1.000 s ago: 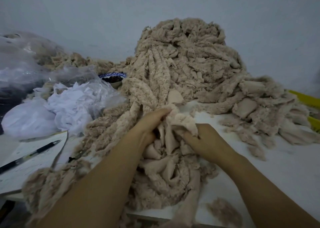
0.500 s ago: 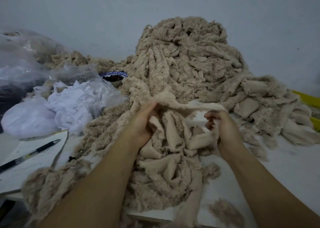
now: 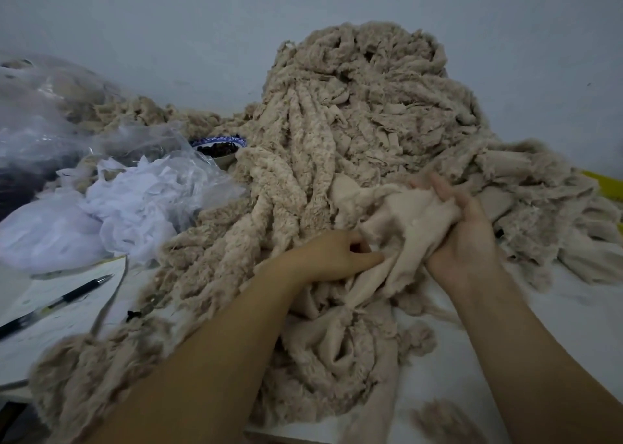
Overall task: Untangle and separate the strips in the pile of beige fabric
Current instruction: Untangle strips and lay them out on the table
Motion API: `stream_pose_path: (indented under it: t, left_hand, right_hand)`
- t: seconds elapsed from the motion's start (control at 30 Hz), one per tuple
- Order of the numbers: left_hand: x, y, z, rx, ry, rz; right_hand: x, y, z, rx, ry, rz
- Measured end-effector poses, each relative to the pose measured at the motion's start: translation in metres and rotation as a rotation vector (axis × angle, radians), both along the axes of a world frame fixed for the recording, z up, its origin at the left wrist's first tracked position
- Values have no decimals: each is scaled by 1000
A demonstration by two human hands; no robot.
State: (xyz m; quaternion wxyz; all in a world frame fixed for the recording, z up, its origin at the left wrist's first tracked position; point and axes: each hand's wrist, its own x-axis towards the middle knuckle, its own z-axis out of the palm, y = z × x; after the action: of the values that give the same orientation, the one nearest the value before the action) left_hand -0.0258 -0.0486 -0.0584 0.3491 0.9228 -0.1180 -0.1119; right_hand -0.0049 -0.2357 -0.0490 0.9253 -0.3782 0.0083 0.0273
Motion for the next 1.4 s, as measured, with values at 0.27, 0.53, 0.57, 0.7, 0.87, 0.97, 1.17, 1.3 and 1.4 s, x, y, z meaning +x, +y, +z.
stream_pose_path:
  t: [0.27,0.53,0.57,0.7,0.87,0.97,1.17,1.3,1.4]
  left_hand:
    - [27,-25,-3,-1312,404,401]
    - [23,-14,14,-1467,245,658]
    - [20,-14,18,-1351,170,695]
    - [1,-16,29,-916,-203,671]
    - [-4,-9,28,-1139,-37,661]
    - [6,9,31,-1707,372,696]
    - [4,-7,29,-1428,198,335]
    - [6,-25,17,-1060,133,437]
    - [8,-22,14,-1278,221,508]
  right_hand:
    - [-6,4,-21,27,177,236]
    - [4,-1,-29,-282,235,38]
    - [3,0,-29,-380,223,3]
    - [1,3,-28,-843,185,-161]
    - [14,-14,-35,-859,195,-290]
    - [16,-17,-35,-636,151,-249]
    - [-4,19,-32,-897,-313,-58]
    - [-9,28,-37,-1163,-419,48]
    - [-12,24,-36,-1112,-411,103]
